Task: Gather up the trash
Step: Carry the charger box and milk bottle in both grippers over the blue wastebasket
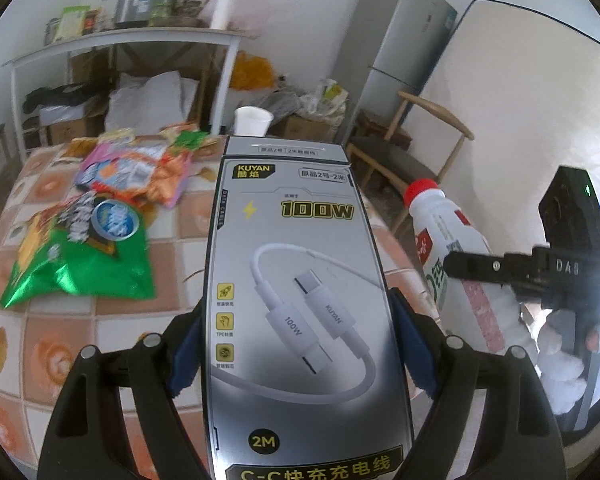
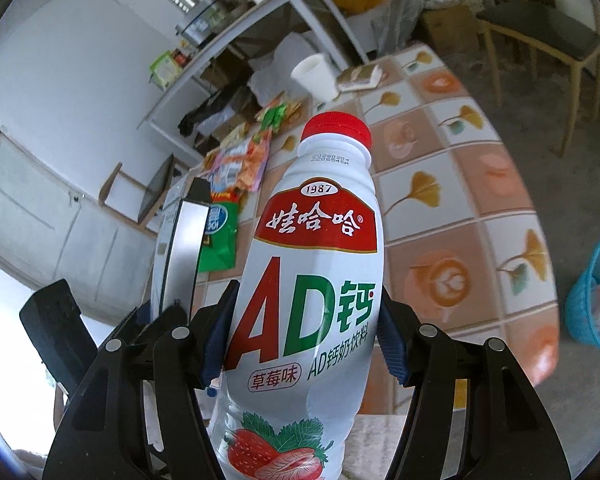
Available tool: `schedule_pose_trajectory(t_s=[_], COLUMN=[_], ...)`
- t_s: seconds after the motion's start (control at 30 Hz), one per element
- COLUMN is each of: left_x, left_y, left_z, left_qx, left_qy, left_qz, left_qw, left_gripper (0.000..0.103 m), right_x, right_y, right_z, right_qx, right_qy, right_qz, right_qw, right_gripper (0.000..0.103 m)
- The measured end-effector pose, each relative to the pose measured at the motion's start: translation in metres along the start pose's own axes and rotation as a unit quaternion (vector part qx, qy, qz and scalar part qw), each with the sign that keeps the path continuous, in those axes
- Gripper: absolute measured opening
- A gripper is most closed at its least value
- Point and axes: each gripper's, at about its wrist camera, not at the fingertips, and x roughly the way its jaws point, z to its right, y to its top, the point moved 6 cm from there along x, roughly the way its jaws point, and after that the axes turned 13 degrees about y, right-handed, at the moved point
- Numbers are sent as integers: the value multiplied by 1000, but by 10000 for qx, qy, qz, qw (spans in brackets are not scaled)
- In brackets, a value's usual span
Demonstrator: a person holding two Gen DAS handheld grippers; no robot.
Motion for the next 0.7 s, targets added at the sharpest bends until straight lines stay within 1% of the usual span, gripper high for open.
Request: schedule_pose_trajectory(t_s=[0.23, 0.47, 0.57, 0.7], left_x=[9, 19, 26, 37], left_y=[14, 24, 27, 30], left_z=[38, 86, 111, 148], left_qx=[169, 493, 662, 917], left_qy=[-299, -620, -844, -1122], left_qz=[-83, -197, -312, -502], left_qw=[9994, 9967, 9937, 9882], left_gripper=[80, 80, 80, 80], right_x=[-38, -74, -93, -127], right_y=[-3, -11, -17, -33], right_z=[24, 57, 76, 110], right_qx=[207, 547, 768, 1188], right_qy=[-59, -88, -165, -376], right_qz=[332, 736, 957, 1376], right_qw=[9992, 9957, 9923, 9826], right_gripper=[59, 59, 59, 59])
